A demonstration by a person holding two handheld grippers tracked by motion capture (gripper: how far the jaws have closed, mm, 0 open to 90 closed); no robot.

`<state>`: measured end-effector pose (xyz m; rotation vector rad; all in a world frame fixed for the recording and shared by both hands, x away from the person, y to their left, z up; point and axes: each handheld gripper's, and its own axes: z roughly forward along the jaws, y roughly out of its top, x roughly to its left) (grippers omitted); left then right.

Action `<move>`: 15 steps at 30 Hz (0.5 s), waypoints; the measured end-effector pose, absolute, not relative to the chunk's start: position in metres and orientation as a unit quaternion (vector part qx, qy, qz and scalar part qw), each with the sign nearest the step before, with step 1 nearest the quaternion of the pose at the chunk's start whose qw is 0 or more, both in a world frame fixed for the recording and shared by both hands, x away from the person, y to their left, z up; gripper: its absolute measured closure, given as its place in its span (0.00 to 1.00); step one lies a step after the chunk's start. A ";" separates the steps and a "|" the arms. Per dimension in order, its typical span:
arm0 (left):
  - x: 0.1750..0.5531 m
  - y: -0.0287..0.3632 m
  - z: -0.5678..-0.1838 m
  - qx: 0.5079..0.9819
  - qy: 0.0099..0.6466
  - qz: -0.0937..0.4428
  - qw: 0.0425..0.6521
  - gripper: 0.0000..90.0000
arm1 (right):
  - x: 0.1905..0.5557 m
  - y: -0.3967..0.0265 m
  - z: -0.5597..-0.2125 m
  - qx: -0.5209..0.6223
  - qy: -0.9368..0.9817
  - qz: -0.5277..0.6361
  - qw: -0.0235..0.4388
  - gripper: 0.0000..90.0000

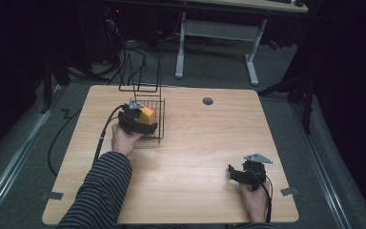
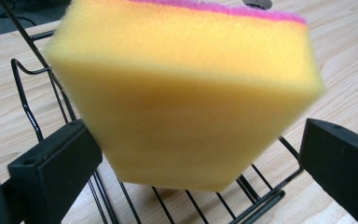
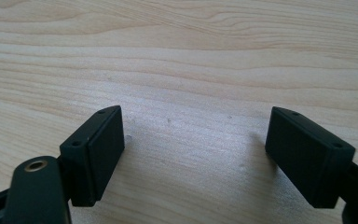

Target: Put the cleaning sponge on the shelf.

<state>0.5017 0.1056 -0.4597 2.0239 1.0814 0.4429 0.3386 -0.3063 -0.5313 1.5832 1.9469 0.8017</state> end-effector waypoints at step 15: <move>0.484 0.115 -0.455 0.795 0.422 0.177 0.397 0.00 | 0.339 -0.306 -0.531 0.582 0.715 0.295 0.251 0.22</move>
